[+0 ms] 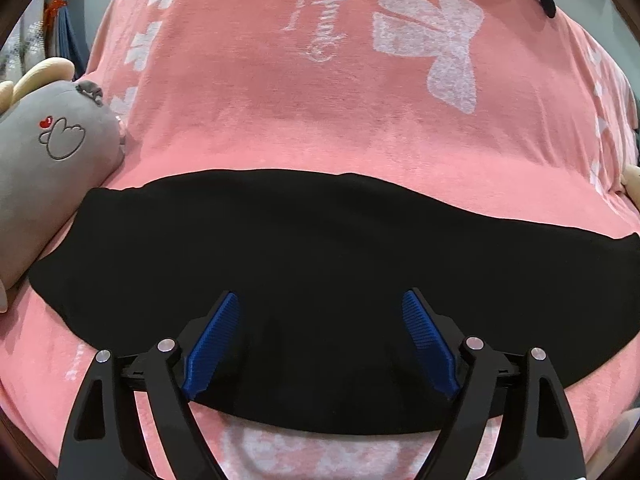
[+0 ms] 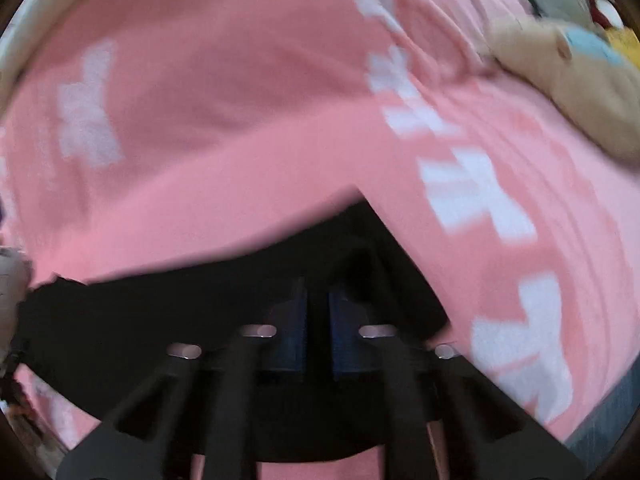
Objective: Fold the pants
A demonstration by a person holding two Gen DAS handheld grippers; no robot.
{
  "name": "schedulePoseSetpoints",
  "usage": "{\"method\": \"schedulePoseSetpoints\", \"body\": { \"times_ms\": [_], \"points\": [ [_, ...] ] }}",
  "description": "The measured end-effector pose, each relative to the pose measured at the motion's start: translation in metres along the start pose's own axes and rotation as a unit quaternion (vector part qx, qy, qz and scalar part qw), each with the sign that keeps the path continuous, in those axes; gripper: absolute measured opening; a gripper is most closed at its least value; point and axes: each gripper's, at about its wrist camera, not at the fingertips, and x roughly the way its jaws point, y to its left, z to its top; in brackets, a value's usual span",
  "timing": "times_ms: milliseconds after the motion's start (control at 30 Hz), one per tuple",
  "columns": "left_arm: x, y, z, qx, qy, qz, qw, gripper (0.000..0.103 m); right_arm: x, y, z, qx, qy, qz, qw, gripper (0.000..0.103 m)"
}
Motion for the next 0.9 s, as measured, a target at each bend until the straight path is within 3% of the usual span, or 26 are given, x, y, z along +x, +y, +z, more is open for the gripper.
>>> {"method": "schedulePoseSetpoints", "body": {
  "times_ms": [67,133,200,267,300,367,467,600,633,667,700,733,767,867,900],
  "points": [
    [0.003,0.001,0.001,-0.003,0.002,0.005,1.0000,0.082,-0.035,0.022,0.024,-0.033,-0.068,0.010,0.997,0.008],
    [0.006,0.000,0.002,-0.005,0.005,0.008,0.9999,0.082,-0.043,0.030,0.035,-0.061,-0.092,0.000,0.994,0.009],
    [0.007,0.000,0.003,-0.007,0.006,0.006,0.9999,0.082,-0.008,0.021,0.031,-0.101,-0.048,-0.064,0.992,0.012],
    [0.007,0.000,0.003,-0.008,0.005,0.007,0.9999,0.082,0.036,-0.007,0.016,-0.074,0.023,-0.091,0.993,0.022],
    [0.007,0.001,0.003,-0.008,0.005,0.010,0.9999,0.082,0.046,-0.019,0.008,-0.057,0.037,-0.096,0.993,0.029],
    [0.006,0.002,0.001,-0.008,0.004,0.016,0.9998,0.082,0.027,-0.023,-0.004,-0.017,-0.013,-0.100,0.995,0.051],
    [0.008,0.006,0.001,-0.015,0.004,0.019,0.9997,0.082,0.002,-0.013,-0.012,-0.005,-0.048,-0.069,0.996,0.058],
    [0.010,0.005,0.002,-0.024,0.007,0.011,0.9996,0.082,0.022,-0.003,0.003,-0.036,0.000,-0.069,0.997,0.058],
    [0.009,0.004,0.002,-0.021,0.005,0.013,0.9997,0.082,0.031,-0.004,0.006,-0.034,0.013,-0.065,0.997,0.053],
    [0.008,0.004,0.001,-0.017,0.003,0.016,0.9997,0.082,0.039,-0.005,0.008,-0.035,0.022,-0.056,0.998,0.035],
    [0.007,0.004,0.001,-0.016,0.001,0.019,0.9997,0.082,0.048,-0.001,0.012,-0.043,0.031,-0.054,0.997,0.023],
    [0.006,0.005,0.000,-0.015,-0.001,0.022,0.9997,0.082,0.049,0.004,0.017,-0.054,0.026,-0.062,0.996,0.014],
    [0.004,0.006,0.000,-0.014,-0.006,0.028,0.9995,0.083,0.042,0.011,0.023,-0.061,0.005,-0.049,0.997,0.012],
    [0.004,0.010,0.001,-0.019,-0.009,0.040,0.9990,0.086,0.010,0.019,0.038,-0.060,-0.075,-0.041,0.995,0.012],
    [0.006,0.012,0.002,-0.024,-0.005,0.041,0.9989,0.086,0.013,0.016,0.039,-0.065,-0.075,-0.055,0.993,0.013]
  ]
}}
